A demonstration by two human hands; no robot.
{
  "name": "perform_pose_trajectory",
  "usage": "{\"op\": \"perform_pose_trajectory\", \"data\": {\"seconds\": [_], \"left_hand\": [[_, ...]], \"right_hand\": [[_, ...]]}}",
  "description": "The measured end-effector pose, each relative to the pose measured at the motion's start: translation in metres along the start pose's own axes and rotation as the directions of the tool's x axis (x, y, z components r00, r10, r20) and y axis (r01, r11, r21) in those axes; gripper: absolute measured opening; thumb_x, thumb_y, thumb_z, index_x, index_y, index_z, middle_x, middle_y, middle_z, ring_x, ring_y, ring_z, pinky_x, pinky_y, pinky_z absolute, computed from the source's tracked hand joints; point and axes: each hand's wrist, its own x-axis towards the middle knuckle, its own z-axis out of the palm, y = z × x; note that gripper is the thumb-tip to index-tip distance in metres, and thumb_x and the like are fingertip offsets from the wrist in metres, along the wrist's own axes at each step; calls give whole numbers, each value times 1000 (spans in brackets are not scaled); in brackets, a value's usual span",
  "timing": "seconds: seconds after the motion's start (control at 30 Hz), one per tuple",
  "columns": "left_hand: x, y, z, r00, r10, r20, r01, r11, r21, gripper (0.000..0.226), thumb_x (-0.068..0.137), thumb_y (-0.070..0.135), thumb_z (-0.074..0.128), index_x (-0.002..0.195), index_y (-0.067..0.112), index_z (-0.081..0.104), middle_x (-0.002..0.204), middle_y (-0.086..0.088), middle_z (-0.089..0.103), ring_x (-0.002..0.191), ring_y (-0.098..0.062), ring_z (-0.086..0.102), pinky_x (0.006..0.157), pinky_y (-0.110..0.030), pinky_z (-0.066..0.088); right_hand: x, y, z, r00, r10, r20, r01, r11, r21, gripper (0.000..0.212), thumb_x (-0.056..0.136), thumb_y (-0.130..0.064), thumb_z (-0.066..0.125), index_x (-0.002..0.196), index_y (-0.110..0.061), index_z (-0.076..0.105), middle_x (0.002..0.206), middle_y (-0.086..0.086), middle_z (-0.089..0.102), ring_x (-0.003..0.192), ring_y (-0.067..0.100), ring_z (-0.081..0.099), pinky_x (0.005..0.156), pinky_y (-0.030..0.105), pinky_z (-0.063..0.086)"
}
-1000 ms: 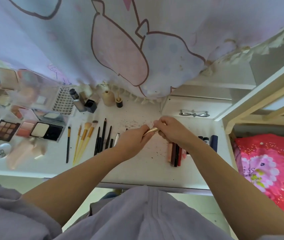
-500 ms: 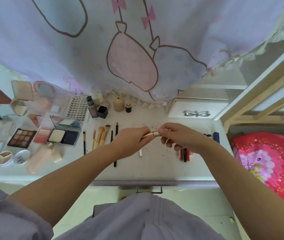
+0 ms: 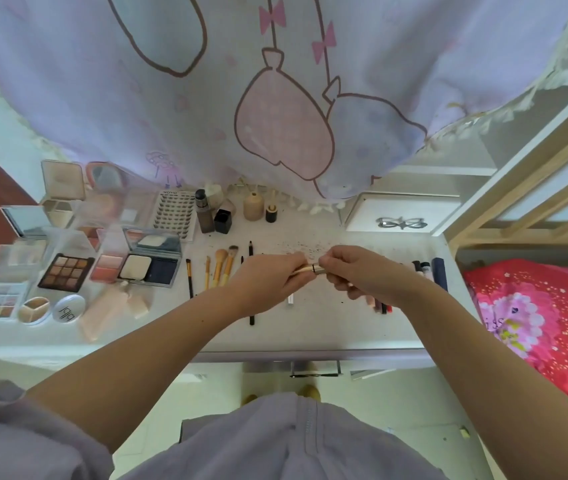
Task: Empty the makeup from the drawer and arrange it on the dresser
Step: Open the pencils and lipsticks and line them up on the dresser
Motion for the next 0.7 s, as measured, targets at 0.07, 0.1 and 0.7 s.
{"op": "perform_pose_trajectory", "data": {"seconds": [0.07, 0.1, 0.7], "left_hand": [[-3, -5, -6, 1000, 3, -9, -3, 1000, 21, 30, 95, 48, 33, 95, 23, 50, 63, 13, 44, 52, -3, 43, 47, -17, 24], [-5, -7, -9, 1000, 10, -22, -10, 999, 37, 30, 95, 49, 32, 95, 25, 50, 64, 13, 45, 52, -3, 43, 47, -17, 25], [-89, -5, -5, 989, -81, -121, 84, 996, 17, 34, 94, 50, 33, 93, 21, 52, 66, 8, 51, 53, -9, 44, 47, -20, 29]], "right_hand": [[-2, -4, 5, 999, -9, -34, 9, 1000, 17, 22, 98, -35, 45, 92, -17, 57, 71, -3, 56, 60, 8, 49, 53, 19, 41], [-3, -8, 7, 999, 14, -32, -13, 999, 33, 29, 97, -41, 44, 92, -16, 59, 68, -3, 57, 57, 7, 49, 50, 18, 40], [-16, -14, 69, 996, -79, 32, 80, 997, -21, 20, 97, -32, 49, 86, -16, 55, 66, -4, 49, 56, 9, 40, 47, 17, 33]]}}
